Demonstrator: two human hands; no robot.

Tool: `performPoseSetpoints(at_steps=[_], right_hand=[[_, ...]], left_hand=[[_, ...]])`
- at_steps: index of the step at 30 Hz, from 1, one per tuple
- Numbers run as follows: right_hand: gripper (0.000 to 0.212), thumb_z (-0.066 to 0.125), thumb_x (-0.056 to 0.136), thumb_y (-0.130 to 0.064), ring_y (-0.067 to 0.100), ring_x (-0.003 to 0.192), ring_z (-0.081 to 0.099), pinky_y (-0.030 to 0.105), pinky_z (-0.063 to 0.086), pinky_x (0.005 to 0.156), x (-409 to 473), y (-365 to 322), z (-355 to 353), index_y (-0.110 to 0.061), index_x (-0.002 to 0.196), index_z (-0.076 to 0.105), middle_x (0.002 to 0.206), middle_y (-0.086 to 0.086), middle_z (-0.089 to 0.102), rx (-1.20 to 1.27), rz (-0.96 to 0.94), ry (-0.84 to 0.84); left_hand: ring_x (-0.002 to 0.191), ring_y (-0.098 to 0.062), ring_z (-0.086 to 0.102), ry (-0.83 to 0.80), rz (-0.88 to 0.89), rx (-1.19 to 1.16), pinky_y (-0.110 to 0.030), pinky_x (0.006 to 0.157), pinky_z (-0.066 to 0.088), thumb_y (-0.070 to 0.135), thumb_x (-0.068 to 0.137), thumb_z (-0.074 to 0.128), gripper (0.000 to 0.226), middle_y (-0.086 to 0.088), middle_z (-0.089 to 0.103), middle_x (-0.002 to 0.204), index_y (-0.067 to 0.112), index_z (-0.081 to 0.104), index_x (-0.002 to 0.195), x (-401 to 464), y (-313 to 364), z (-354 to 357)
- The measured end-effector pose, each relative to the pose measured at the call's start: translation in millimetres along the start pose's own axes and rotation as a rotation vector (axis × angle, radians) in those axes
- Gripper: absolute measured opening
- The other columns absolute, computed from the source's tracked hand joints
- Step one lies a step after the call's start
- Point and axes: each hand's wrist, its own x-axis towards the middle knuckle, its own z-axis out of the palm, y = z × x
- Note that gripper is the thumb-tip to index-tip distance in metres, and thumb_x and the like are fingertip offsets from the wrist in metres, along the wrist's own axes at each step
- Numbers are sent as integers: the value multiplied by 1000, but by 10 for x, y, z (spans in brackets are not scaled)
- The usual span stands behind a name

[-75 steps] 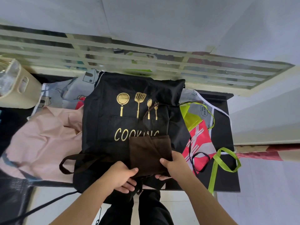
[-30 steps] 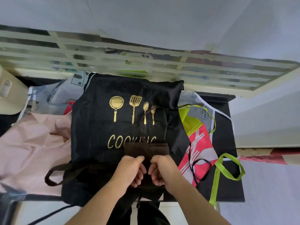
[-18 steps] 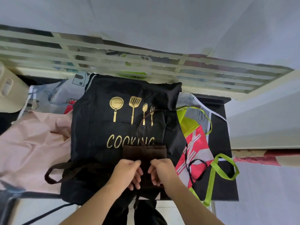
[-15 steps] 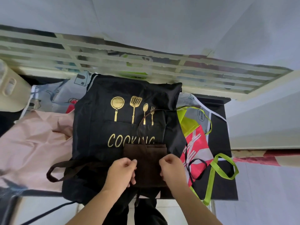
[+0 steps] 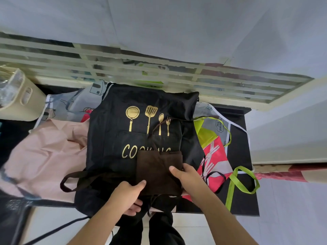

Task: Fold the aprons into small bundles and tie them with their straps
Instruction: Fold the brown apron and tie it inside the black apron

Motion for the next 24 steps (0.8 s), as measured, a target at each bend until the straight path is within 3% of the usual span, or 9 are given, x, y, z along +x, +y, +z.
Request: performPoseSetpoints(at_steps=[3, 7, 10, 13, 20, 24], right_hand=[[48, 86, 82, -36, 14, 99, 74, 40, 63, 91, -65, 66, 11, -26, 124, 67, 108, -10, 78, -103, -91, 4], [42, 80, 87, -5, 21, 103, 76, 48, 59, 98, -180, 53, -21, -17, 125, 70, 109, -3, 80, 82, -129, -59], [39, 71, 90, 7, 29, 108, 75, 52, 57, 100, -340, -25, -84, -11, 125, 69, 115, 7, 78, 274, -143, -164], [40, 68, 91, 8, 30, 110, 74, 51, 57, 100, -456, -85, -135, -10, 127, 67, 119, 9, 77, 356, -128, -232], [41, 72, 88, 6, 33, 110, 74, 54, 55, 103, -605, -228, -148, -11, 125, 71, 118, 10, 77, 313, -89, -237], [40, 72, 86, 8, 33, 106, 75, 50, 58, 97, -664, -335, -183, -9, 122, 72, 115, 13, 78, 298, -114, -247]], left_hand=[[77, -27, 80, -86, 3, -122, -46, 77, 66, 52, 99, 64, 40, -12, 81, 84, 12, 59, 99, -67, -17, -16], [90, -32, 80, -229, -25, -304, -52, 95, 61, 47, 93, 74, 52, -16, 80, 97, 2, 67, 119, -139, -67, -70], [111, -41, 73, -404, -25, -646, -57, 106, 53, 40, 93, 74, 51, -22, 75, 120, 3, 67, 128, -282, -66, -104], [126, -42, 64, -463, 50, -943, -58, 116, 42, 31, 94, 70, 47, -22, 70, 131, 4, 66, 133, -426, -41, -100], [114, -36, 72, -405, 175, -883, -51, 110, 49, 17, 91, 72, 40, -20, 74, 124, 1, 69, 128, -642, 96, -135], [117, -35, 71, -363, 255, -818, -50, 113, 46, 12, 89, 72, 42, -19, 73, 126, -1, 69, 129, -652, 169, -274]])
